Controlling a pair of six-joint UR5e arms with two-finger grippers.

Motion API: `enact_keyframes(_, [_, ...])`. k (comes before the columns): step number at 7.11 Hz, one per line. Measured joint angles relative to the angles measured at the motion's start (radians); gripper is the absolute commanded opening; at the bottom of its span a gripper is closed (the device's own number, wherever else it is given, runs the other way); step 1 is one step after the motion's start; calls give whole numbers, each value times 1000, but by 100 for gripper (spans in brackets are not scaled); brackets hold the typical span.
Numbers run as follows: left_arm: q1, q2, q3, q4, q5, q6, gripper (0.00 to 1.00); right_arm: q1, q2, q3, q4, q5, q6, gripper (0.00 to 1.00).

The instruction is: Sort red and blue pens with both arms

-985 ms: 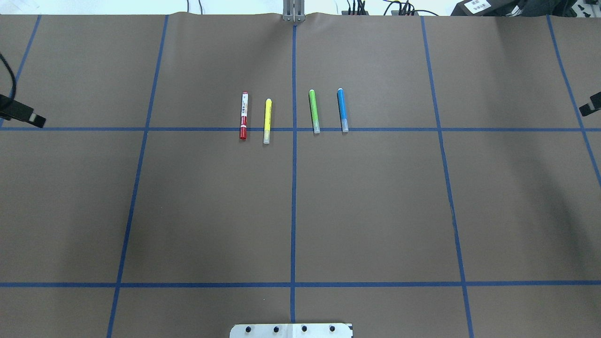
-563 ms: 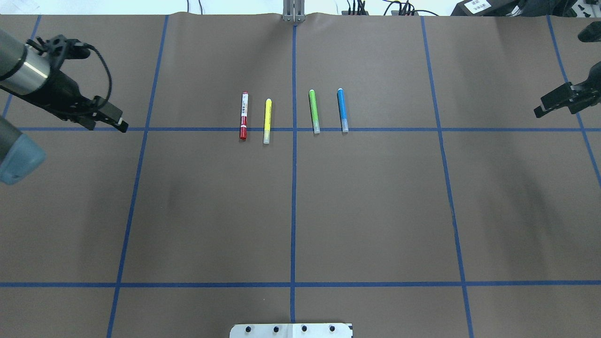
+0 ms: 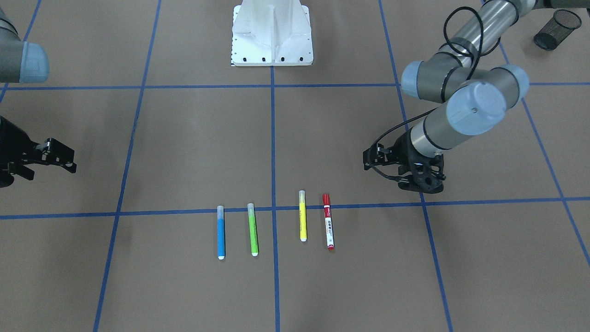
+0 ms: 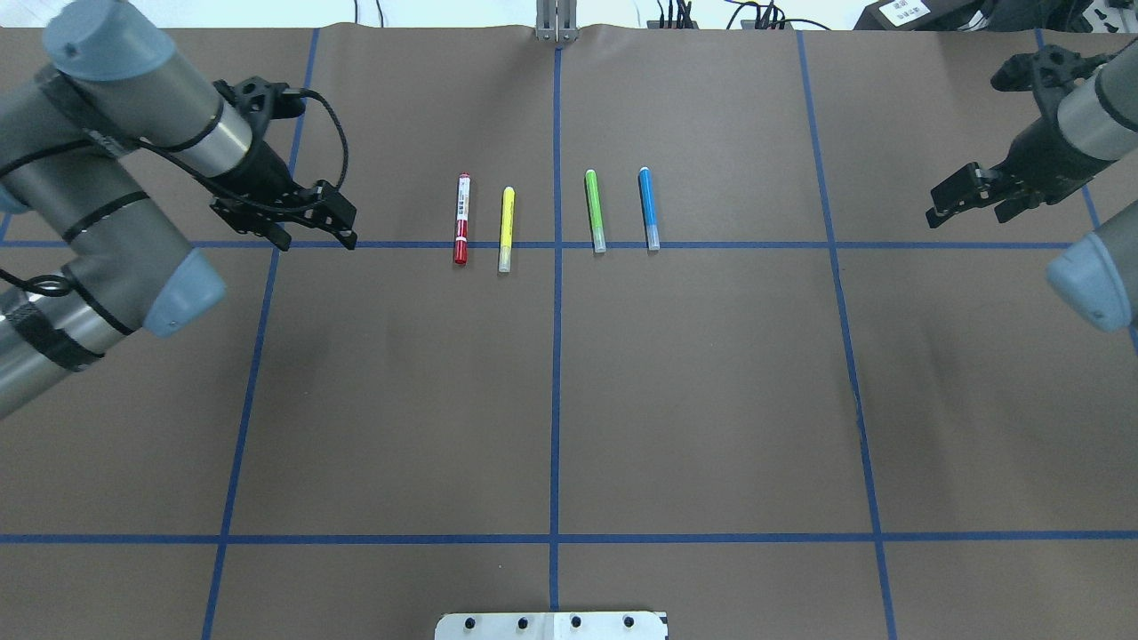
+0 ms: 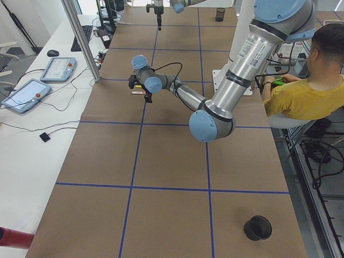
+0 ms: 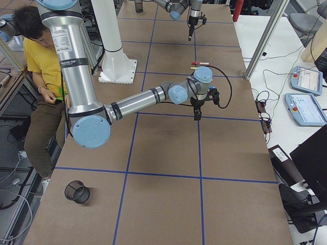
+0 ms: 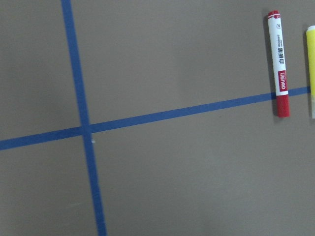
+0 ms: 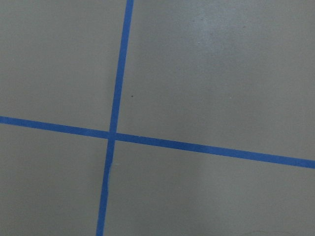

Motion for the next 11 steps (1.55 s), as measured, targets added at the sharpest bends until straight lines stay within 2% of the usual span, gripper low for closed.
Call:
enact_keyframes(2, [34, -229, 234, 88, 18, -18, 99, -18, 6, 1, 0, -11, 19, 99])
enact_keyframes(4, [48, -380, 413, 168, 19, -14, 98, -21, 7, 1, 0, -12, 20, 99])
enact_keyframes(5, [54, -422, 480, 197, 18, -12, 89, -22, 7, 2, 1, -12, 20, 99])
enact_keyframes(8, [66, -451, 565, 218, 17, 9, 54, -23, 7, 1, 2, -13, 20, 99])
enact_keyframes(9, [70, -451, 570, 218, 14, 11, 48, -23, 7, 0, 2, -14, 20, 99])
enact_keyframes(11, [78, -451, 570, 218, 11, 12, 46, -24, 6, 0, 2, -19, 20, 99])
